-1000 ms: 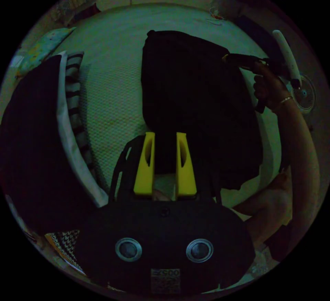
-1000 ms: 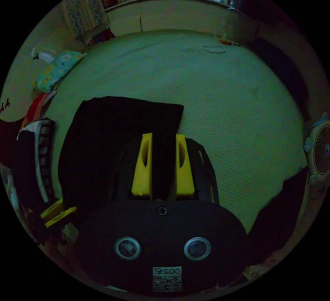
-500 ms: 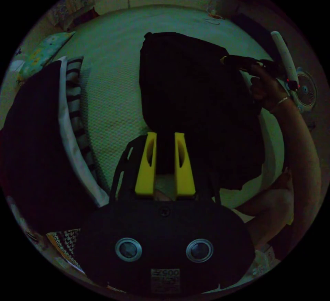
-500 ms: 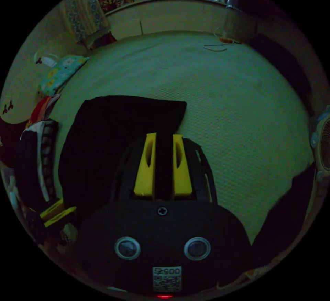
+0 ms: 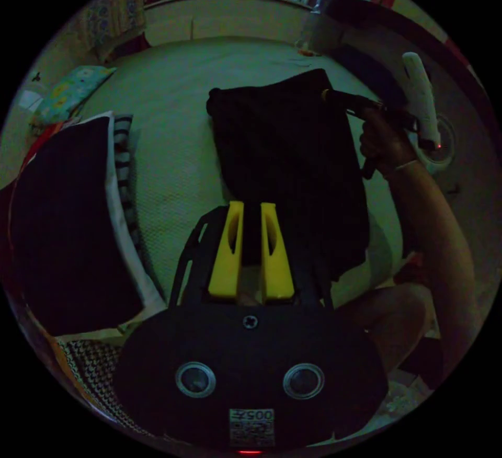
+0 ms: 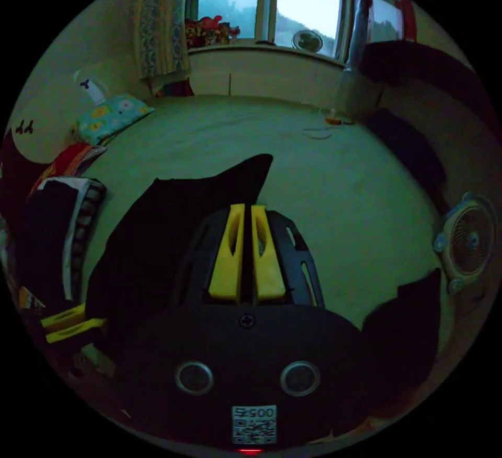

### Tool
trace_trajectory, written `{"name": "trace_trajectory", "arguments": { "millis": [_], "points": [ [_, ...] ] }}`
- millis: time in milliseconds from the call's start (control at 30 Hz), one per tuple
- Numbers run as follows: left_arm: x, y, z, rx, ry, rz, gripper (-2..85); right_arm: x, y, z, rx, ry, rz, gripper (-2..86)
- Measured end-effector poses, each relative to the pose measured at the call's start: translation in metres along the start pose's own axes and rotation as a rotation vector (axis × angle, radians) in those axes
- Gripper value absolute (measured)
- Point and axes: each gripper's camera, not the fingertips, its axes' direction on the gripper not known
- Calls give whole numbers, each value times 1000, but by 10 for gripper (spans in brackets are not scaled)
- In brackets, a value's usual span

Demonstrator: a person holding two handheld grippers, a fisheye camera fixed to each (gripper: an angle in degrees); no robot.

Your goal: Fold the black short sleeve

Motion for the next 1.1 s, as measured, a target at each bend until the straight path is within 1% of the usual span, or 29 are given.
{"name": "trace_trajectory", "arguments": {
  "millis": [133,200,333,400,533,667,833,967,1100],
  "points": [
    [66,5,-29,34,-5,74,64,33,14,-46,36,36,25,-12],
    [97,6,-43,48,13,101,64,61,22,-79,53,88,23,-12],
    [177,8,-75,79,90,177,65,113,34,-126,60,167,30,-12],
    [215,10,-86,98,113,207,65,149,42,-149,43,236,25,-12],
    [302,14,-96,111,166,249,66,198,56,-162,-3,325,33,-12],
    [364,15,-86,97,174,205,66,234,71,-142,-79,421,31,-12],
    [398,23,-74,44,149,171,66,247,90,-109,-166,455,63,-12],
    [407,35,-72,8,149,166,66,246,109,-92,-204,538,51,-12],
    [410,50,-80,20,154,170,66,249,125,-94,-210,524,72,-12]
  ]
}}
